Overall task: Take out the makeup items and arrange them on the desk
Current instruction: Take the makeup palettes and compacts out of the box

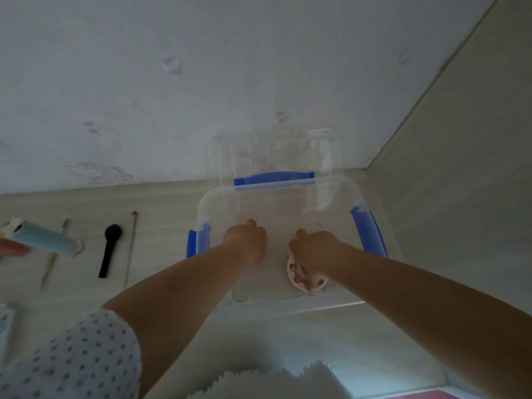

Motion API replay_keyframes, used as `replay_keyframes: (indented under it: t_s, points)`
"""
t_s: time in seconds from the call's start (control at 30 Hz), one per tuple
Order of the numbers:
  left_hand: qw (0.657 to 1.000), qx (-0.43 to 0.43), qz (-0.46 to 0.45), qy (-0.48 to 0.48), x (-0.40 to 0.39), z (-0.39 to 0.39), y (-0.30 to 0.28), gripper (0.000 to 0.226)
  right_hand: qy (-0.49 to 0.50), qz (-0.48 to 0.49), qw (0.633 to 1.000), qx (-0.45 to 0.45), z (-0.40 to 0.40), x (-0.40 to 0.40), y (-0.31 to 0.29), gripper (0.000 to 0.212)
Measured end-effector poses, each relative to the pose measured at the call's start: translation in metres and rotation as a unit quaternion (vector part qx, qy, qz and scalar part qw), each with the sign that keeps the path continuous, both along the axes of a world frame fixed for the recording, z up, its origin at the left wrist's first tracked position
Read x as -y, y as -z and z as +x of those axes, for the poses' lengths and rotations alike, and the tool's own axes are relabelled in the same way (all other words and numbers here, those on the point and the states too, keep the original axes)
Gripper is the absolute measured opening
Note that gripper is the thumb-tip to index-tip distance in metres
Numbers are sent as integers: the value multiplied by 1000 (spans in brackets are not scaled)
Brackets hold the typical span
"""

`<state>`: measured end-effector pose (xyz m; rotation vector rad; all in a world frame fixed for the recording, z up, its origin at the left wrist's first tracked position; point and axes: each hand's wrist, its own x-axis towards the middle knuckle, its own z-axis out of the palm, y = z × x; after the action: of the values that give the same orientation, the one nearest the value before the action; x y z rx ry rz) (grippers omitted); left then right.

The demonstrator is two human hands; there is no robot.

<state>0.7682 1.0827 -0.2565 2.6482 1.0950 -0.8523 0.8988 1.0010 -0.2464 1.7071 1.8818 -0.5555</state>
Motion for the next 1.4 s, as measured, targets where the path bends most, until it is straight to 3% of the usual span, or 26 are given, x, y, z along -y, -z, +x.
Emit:
replay_keyframes:
  t_s: [0.17, 0.37, 0.53, 0.63, 0.73, 0.8, 0.9, 1.0, 1.07, 1.23, 1.4]
  points:
    - [998, 55, -7, 0, 1, 3, -3, 34, 54, -12, 998, -1, 2, 2, 4, 82]
    - [996, 91, -12, 11, 0, 4, -11, 30, 94, 34, 995, -28, 8, -1, 2, 78]
    - [962, 209, -98, -142, -7, 3, -31, 34, 135, 16, 989, -63, 12, -4, 2, 53]
    - [909, 324, -161, -209, -8, -5, -57, 29, 188, 51, 974, -113, 18, -7, -9, 28]
    - [788, 450, -276, -316, -7, -25, -83, 28, 273, 116, 940, -169, 24, -5, -27, 28]
    - [735, 490, -310, -352, -6, -43, -98, 32, 334, 160, 905, -210, 24, -2, -45, 27]
    - [677, 538, -334, -375, -6, -74, -111, 33, 387, 232, 844, -291, 12, 1, -79, 19]
    - [615, 573, -364, -401, -5, -109, -113, 23, 453, 266, 738, -423, -13, 4, -111, 11]
    - [578, 594, -376, -414, -6, -135, -109, 21, 476, 263, 693, -473, -36, 4, -128, 10]
    - [526, 611, -342, -483, -12, -217, -90, 21, 466, 210, 673, -535, -111, -8, -149, 13]
    - [505, 580, -293, -569, -6, -323, -57, 27, 424, 147, 715, -536, -197, -31, -135, 14]
